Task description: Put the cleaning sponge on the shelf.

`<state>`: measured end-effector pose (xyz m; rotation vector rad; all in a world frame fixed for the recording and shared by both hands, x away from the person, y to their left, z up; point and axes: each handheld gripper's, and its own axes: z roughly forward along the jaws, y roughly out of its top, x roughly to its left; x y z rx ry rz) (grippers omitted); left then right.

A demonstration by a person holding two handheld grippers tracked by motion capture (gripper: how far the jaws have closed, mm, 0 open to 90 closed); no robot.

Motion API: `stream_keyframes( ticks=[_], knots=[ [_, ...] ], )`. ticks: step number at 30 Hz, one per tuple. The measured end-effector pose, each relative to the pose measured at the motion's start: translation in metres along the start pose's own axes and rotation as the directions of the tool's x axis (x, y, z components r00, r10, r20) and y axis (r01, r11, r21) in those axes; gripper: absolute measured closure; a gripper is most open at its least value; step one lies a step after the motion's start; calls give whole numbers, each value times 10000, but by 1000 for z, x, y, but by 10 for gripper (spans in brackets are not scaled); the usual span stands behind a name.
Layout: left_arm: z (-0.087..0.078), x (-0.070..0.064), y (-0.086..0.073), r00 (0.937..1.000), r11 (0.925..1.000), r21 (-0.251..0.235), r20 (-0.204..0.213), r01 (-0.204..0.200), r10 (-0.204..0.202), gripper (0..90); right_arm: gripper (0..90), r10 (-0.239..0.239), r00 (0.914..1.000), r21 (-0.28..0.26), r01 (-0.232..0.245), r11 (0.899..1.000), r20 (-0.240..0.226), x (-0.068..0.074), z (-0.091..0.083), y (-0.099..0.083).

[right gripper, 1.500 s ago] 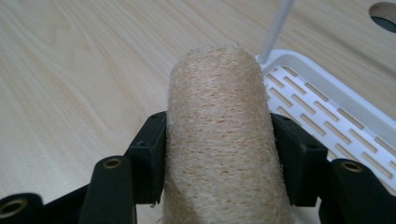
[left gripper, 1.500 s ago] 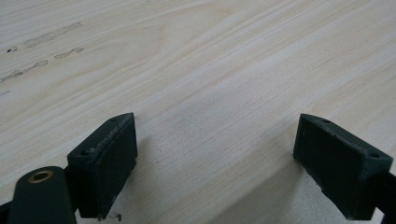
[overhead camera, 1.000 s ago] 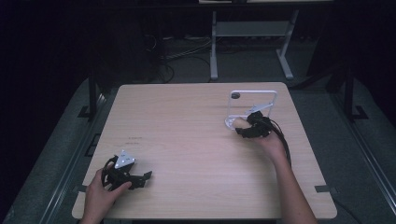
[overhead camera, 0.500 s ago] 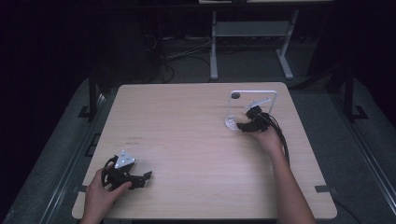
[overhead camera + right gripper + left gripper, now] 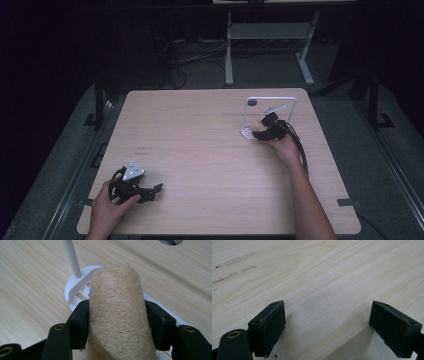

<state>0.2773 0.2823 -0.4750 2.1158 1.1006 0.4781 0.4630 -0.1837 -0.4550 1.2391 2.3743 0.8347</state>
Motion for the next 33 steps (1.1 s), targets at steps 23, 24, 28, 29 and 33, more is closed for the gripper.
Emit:
stream_keyframes(
  ticks=[23, 24, 28, 29, 33],
  knots=[
    [0, 0, 0, 10000, 10000, 1, -1, 5, -5, 130, 381, -68, 9997, -783, 50, 9969, -231, 5, -49, -2],
    [0, 0, 0, 10000, 10000, 0, -1, 1, -1, 130, 394, -89, 9997, -763, 71, 9971, -232, 6, -52, -3],
    [0, 0, 0, 10000, 10000, 1, -2, 0, 0, 130, 475, -137, 9995, -928, 112, 9956, -271, 11, -62, -8],
    [0, 0, 0, 10000, 10000, -13, -6, 4, -4, 130, 484, -143, 9994, -967, 114, 9952, -299, 12, -64, -9],
    [0, 0, 0, 10000, 10000, 1, -2, 3, -3, 130, 580, -131, 9992, -1082, 90, 9941, -380, 17, -70, -14]
  ],
)
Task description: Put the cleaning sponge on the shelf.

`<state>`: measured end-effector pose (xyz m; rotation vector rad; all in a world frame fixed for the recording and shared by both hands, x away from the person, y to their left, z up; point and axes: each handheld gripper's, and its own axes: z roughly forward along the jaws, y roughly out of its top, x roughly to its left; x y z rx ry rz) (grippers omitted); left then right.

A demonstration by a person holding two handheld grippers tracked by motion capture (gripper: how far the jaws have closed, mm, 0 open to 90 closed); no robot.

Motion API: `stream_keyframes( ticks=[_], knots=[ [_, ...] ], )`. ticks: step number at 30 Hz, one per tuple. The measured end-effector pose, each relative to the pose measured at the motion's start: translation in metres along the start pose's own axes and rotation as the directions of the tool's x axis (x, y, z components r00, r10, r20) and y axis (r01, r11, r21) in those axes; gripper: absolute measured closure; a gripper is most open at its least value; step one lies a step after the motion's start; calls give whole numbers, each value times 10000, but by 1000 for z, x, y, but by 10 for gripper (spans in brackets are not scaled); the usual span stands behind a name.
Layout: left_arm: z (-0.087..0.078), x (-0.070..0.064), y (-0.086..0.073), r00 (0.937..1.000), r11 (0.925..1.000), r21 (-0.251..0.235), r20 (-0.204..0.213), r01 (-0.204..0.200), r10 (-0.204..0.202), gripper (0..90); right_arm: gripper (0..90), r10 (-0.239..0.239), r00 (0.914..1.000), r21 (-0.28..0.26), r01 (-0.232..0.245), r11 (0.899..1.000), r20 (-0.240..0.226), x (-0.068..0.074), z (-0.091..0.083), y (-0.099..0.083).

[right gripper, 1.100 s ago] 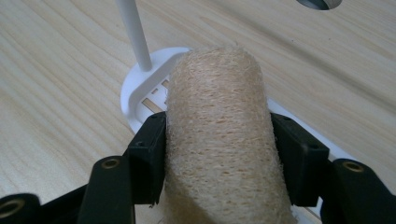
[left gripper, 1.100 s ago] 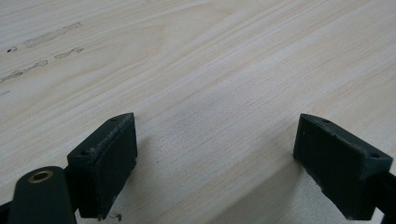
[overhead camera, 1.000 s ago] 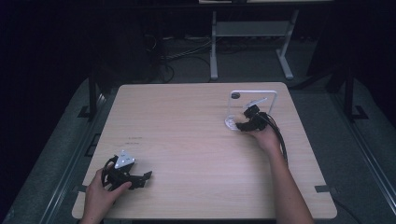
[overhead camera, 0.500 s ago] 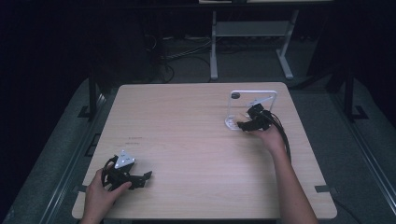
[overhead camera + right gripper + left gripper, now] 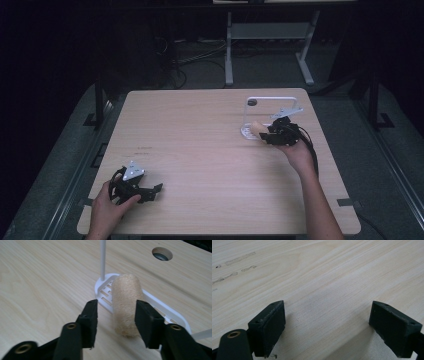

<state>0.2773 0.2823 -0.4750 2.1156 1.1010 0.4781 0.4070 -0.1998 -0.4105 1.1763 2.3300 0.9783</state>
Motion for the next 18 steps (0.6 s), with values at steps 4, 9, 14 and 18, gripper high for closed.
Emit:
stream_keyframes(
  ticks=[4, 9, 14, 18],
  knots=[
    [0, 0, 0, 10000, 10000, -13, -5, -1, 1, 130, 713, -9, 9996, -91, 7, 10000, -267, 6, -3, -4],
    [0, 0, 0, 10000, 10000, 0, -10, -14, 14, 130, 851, -16, 9984, 70, 20, 10000, -568, 12, 2, -10],
    [0, 0, 0, 10000, 10000, -2, 2, -4, 4, 130, 895, -21, 9975, 347, 45, 9994, -704, 14, 11, -14],
    [0, 0, 0, 10000, 10000, -16, -11, -3, 3, 130, 897, 167, 9976, 578, -129, 9982, -665, 11, 18, -19]
  ],
)
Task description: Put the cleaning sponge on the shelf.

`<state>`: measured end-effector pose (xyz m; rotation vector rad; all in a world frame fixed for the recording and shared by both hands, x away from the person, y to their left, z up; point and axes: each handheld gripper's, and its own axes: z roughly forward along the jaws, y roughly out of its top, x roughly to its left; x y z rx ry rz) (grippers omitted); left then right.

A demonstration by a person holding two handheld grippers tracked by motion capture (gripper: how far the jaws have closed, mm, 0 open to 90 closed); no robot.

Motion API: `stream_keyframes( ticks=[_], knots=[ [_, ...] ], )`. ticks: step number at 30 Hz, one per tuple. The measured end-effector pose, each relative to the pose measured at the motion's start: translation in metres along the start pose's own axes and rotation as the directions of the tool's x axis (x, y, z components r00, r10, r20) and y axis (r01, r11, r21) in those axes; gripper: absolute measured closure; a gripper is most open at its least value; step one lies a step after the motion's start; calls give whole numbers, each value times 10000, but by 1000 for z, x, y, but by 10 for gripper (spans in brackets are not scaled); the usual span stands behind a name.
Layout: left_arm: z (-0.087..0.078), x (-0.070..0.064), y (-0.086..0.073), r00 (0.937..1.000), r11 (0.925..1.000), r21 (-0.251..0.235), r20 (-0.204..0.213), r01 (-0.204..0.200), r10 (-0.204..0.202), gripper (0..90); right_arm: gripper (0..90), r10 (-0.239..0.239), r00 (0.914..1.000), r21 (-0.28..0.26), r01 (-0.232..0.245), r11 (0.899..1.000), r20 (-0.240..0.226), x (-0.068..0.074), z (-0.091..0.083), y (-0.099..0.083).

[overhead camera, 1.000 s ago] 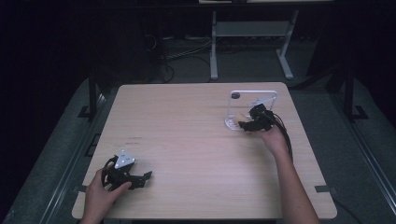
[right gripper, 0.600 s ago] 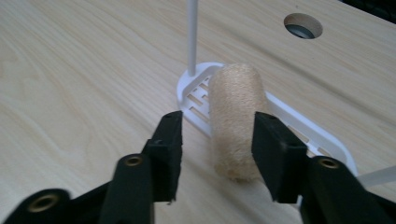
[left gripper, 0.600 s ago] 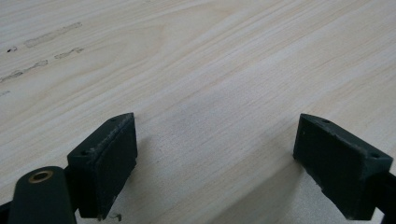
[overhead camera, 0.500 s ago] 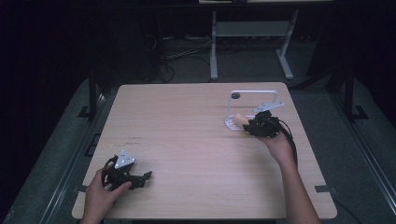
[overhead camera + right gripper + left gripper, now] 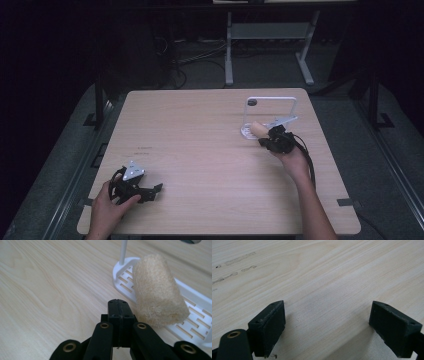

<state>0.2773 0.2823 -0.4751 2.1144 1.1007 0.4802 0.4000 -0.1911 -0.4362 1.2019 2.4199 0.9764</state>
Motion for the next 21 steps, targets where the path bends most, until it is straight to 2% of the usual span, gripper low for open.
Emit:
stream_keyframes(
  ticks=[7, 12, 21],
  knots=[
    [0, 0, 0, 10000, 10000, 1, 9, 4, -4, 130, 898, 213, 9998, 316, -213, 9993, -9, -5, 12, -6],
    [0, 0, 0, 10000, 10000, 16, 5, -12, 12, 130, 898, 277, 9996, 339, -279, 9990, 71, -10, 14, -8],
    [0, 0, 0, 10000, 10000, 1, 6, 4, -4, 130, 899, 530, 9973, 340, -548, 9979, 502, -20, 13, -11]
  ],
)
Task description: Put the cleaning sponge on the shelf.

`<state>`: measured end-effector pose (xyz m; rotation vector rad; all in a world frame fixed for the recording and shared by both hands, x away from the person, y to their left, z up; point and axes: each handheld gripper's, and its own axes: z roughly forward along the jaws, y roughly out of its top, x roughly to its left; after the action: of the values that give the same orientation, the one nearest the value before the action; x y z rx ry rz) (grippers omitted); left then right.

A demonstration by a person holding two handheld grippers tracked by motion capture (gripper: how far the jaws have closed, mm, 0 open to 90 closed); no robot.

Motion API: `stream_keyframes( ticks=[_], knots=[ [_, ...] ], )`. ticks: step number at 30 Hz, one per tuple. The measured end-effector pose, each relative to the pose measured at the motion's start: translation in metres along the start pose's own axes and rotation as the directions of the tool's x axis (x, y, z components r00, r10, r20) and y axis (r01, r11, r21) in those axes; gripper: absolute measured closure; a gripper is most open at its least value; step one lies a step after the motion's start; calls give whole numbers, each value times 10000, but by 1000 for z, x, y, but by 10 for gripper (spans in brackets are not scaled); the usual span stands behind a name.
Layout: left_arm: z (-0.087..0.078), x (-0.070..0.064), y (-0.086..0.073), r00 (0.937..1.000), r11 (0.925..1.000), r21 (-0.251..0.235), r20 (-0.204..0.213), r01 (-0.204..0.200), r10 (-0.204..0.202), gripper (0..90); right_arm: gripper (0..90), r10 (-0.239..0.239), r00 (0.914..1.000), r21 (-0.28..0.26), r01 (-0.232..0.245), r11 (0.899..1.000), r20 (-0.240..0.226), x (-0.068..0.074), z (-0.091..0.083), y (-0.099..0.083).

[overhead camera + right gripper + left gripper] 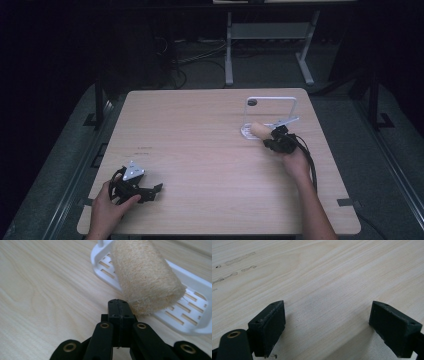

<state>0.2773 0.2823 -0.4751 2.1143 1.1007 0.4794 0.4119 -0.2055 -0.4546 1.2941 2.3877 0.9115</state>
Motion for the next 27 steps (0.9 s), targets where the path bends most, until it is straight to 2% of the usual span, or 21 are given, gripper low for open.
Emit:
stream_keyframes(
  ticks=[21, 27],
  knots=[
    [0, 0, 0, 10000, 10000, 14, 6, -3, 3, 130, 898, 589, 9935, 2, -591, 9982, 974, -28, 2, -2],
    [0, 0, 0, 10000, 10000, 14, 5, -5, 5, 130, 898, 649, 9956, -222, -635, 9977, 676, -28, -3, -4]
  ],
)
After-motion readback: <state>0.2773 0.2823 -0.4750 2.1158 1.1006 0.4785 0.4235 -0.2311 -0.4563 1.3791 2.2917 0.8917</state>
